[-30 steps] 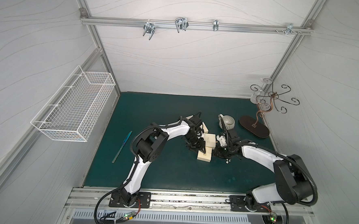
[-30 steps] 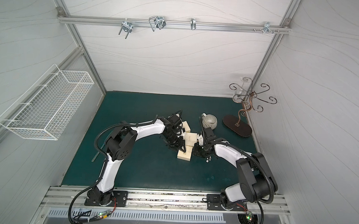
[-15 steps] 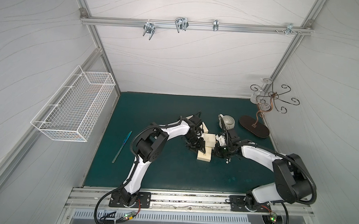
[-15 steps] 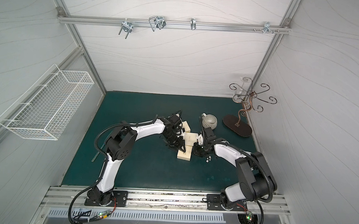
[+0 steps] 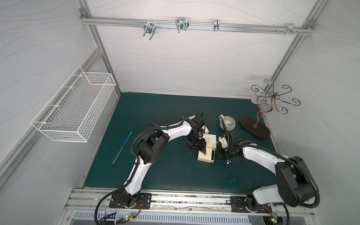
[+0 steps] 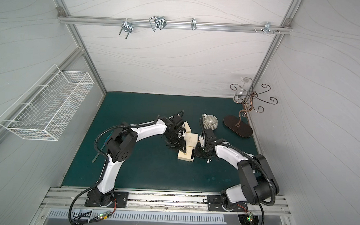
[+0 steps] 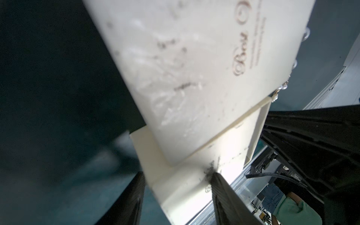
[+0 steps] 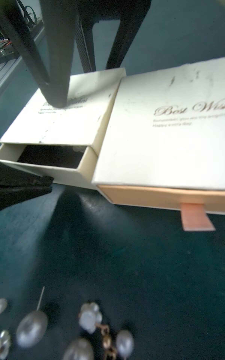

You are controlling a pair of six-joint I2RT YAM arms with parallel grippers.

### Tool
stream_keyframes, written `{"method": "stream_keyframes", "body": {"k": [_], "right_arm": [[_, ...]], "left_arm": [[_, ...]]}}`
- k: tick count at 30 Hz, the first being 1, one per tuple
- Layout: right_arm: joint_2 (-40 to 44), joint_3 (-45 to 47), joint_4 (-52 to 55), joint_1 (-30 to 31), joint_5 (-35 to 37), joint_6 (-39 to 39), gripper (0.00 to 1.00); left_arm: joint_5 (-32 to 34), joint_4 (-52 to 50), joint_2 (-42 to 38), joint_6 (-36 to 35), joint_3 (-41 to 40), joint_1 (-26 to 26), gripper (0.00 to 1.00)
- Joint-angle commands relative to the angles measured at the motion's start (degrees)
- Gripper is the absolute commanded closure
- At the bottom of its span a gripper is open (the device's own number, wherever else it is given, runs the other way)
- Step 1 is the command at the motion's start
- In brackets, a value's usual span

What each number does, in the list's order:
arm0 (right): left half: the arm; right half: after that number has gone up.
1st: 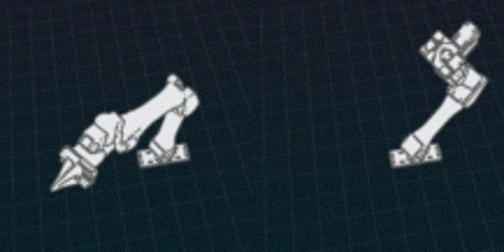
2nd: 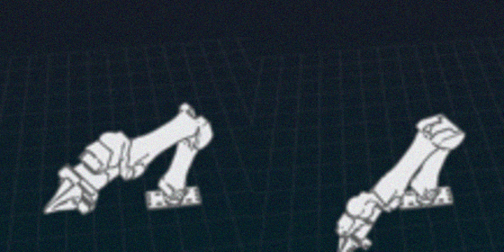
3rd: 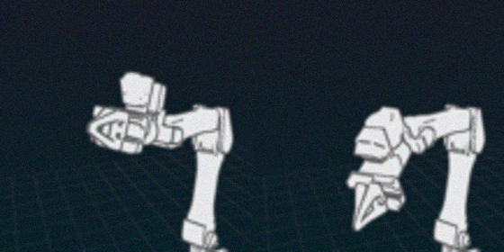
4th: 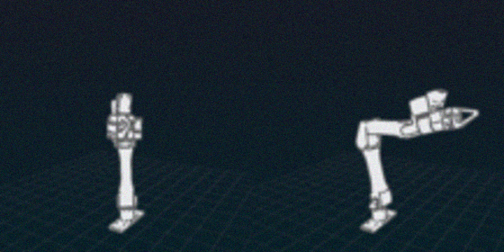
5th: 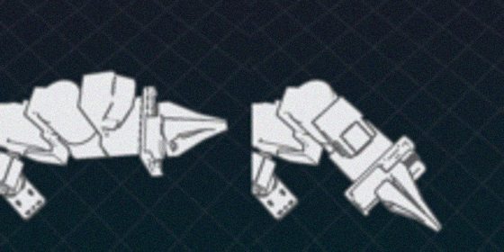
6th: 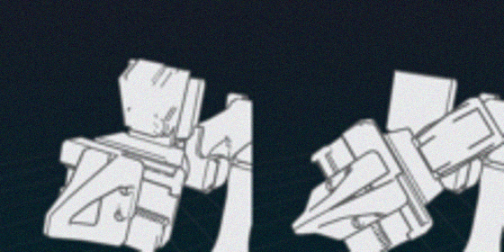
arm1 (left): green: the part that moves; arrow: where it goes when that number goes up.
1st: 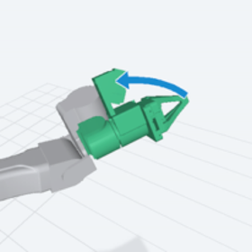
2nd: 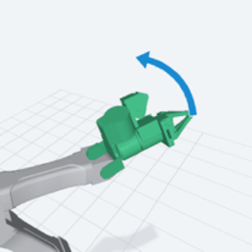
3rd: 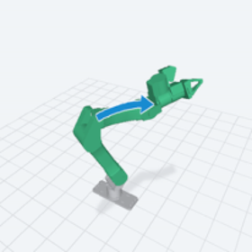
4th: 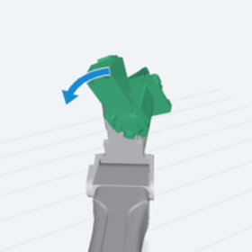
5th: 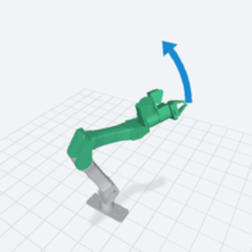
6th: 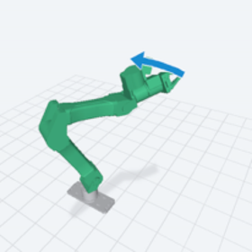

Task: Take out the earrings from the drawer-style jewelry box
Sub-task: Open the drawer in the jewelry box.

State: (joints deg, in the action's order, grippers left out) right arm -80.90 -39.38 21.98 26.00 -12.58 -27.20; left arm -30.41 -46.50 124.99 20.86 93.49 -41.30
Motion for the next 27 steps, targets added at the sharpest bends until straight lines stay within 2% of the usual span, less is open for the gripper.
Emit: {"method": "stream_keyframes", "body": {"k": [1,16,24,27], "right_arm": [[2.25,1.13,3.55,-0.07,3.59,-0.40,1.00],[3.56,2.25,7.00,-0.41,10.11,-2.12,1.00],[3.91,2.11,7.23,-0.42,10.80,-2.20,1.00],[5.01,2.10,6.95,-0.25,10.43,-1.84,0.88]], "left_arm": [[10.47,-3.96,2.64,0.91,-1.26,0.96,0.44],[9.85,-2.20,2.13,0.58,-2.66,0.96,0.44],[9.63,-1.77,2.36,0.32,-2.79,0.96,0.44],[9.55,-1.66,2.55,0.25,-2.60,0.98,0.44]]}}
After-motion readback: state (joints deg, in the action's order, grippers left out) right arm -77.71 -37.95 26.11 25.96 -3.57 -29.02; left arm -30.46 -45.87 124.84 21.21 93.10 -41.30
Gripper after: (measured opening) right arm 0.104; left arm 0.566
